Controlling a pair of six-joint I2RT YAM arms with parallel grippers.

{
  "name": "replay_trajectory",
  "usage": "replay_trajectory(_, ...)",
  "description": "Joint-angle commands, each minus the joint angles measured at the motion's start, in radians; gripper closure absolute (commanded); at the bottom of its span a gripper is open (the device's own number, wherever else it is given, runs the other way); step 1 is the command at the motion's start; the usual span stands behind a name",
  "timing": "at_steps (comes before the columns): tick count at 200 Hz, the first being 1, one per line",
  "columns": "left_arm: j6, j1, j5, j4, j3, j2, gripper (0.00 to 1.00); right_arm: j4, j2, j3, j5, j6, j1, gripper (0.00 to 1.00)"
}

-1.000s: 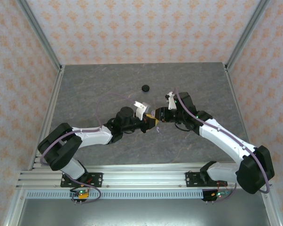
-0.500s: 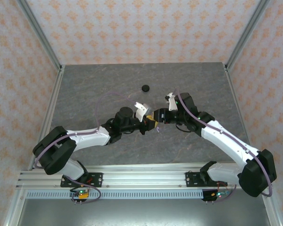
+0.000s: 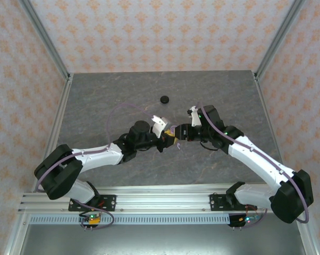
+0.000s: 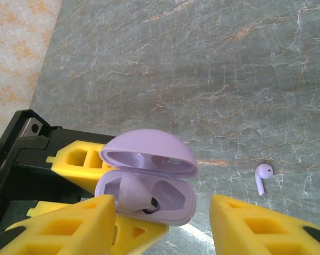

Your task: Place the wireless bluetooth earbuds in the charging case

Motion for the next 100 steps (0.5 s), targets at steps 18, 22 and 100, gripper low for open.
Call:
replay_trajectory(18,0.032,-0.003,-0.027,0.009,0.018,-0.051,0.96,-0.036,-0.022,0.031,0.053,-0.018,0.007,0.5)
replay_trajectory(22,0.032,-0.003,-0.028,0.008,0.017,-0.051,0.96,-0.036,-0.024,0.031,0.053,-0.016,0.007,0.5)
replay_trajectory(100,0.044,-0.003,-0.004,0.005,0.015,-0.055,0.96,-0.03,-0.017,0.036,0.034,-0.006,0.007,0.5)
